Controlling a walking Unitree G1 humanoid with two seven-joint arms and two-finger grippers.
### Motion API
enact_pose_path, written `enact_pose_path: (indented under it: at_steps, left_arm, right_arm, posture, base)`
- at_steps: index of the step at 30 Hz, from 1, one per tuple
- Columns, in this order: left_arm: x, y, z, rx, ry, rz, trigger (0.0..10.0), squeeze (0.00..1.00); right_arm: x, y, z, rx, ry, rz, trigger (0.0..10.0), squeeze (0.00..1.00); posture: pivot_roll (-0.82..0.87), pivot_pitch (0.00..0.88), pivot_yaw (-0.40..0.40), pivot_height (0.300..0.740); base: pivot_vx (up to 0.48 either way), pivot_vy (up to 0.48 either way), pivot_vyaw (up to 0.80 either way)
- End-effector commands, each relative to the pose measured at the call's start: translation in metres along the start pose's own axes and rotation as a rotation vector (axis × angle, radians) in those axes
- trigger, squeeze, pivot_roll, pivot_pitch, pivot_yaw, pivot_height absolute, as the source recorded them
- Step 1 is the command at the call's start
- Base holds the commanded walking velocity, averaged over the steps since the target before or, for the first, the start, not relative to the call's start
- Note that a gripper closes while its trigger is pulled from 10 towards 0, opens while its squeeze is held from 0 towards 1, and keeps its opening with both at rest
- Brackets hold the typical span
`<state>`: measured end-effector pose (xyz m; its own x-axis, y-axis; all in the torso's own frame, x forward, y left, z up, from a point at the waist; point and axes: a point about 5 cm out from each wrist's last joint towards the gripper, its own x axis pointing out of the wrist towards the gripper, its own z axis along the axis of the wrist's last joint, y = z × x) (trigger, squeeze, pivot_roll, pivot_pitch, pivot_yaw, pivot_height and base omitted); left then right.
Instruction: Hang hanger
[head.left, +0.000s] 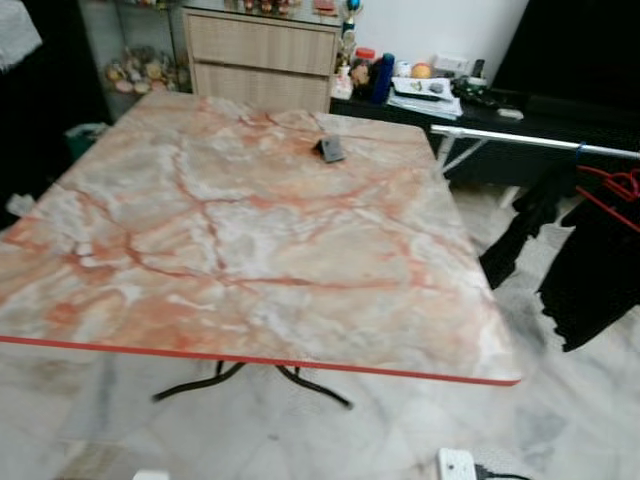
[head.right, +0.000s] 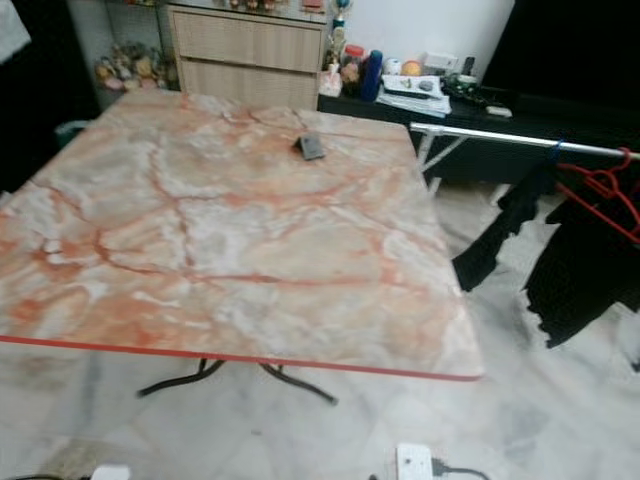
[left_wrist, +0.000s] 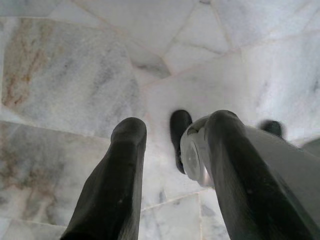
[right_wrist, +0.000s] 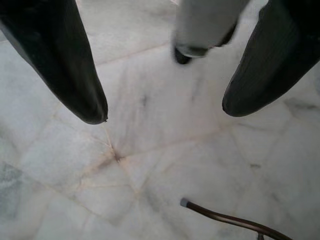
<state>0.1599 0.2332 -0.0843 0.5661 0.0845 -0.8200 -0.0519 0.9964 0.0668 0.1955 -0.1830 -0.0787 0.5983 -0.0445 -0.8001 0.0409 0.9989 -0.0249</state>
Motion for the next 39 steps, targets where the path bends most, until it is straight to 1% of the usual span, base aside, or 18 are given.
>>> enact_pose_path:
  at_steps: [1, 8, 16, 23, 30, 35, 39]
  left_arm:
    - [0.0061, -0.0076, 0.0415, -0.145, -0.164, -0.018, 10.0, 0.00]
    - [0.0062, -0.0088, 0.0415, -0.146, -0.163, -0.019, 10.0, 0.00]
    - [0.0066, -0.0116, 0.0408, -0.145, -0.158, -0.026, 10.0, 0.00]
    - [0.0068, -0.0127, 0.0408, -0.142, -0.157, -0.031, 10.0, 0.00]
    - [0.0072, -0.0133, 0.0429, -0.140, -0.158, -0.033, 10.0, 0.00]
    - [0.0066, -0.0120, 0.0384, -0.138, -0.146, -0.029, 10.0, 0.00]
    - [0.0066, -0.0118, 0.0372, -0.111, -0.135, -0.018, 10.0, 0.00]
  right_arm:
    - [0.0049, 0.0158, 0.0263, 0.348, -0.046, 0.031, 10.0, 0.00]
    - [0.0049, 0.0154, 0.0267, 0.348, -0.045, 0.028, 10.0, 0.00]
    - [0.0049, 0.0152, 0.0285, 0.320, -0.057, 0.040, 10.0, 0.00]
    - [0.0049, 0.0157, 0.0281, 0.328, -0.055, 0.034, 10.0, 0.00]
    - [0.0052, 0.0156, 0.0301, 0.327, -0.057, 0.029, 10.0, 0.00]
    - [0.0052, 0.0156, 0.0301, 0.329, -0.057, 0.027, 10.0, 0.00]
    - [0.0052, 0.0154, 0.0298, 0.327, -0.056, 0.027, 10.0, 0.00]
  posture:
    - [0.11, 0.065, -0.067, 0.740]
    - [0.10, 0.069, -0.070, 0.740]
    - [0.08, 0.072, -0.068, 0.740]
    - [0.07, 0.073, -0.063, 0.740]
    - [0.07, 0.097, -0.060, 0.740]
    - [0.07, 0.097, -0.061, 0.740]
    - [0.07, 0.093, -0.063, 0.740]
  base:
    - [0.000, -0.480, 0.00]
    - [0.000, -0.480, 0.00]
    - [0.000, -0.480, 0.00]
    - [0.000, -0.480, 0.00]
    - [0.000, -0.480, 0.00]
    - [0.000, -0.480, 0.00]
    - [0.000, -0.296, 0.00]
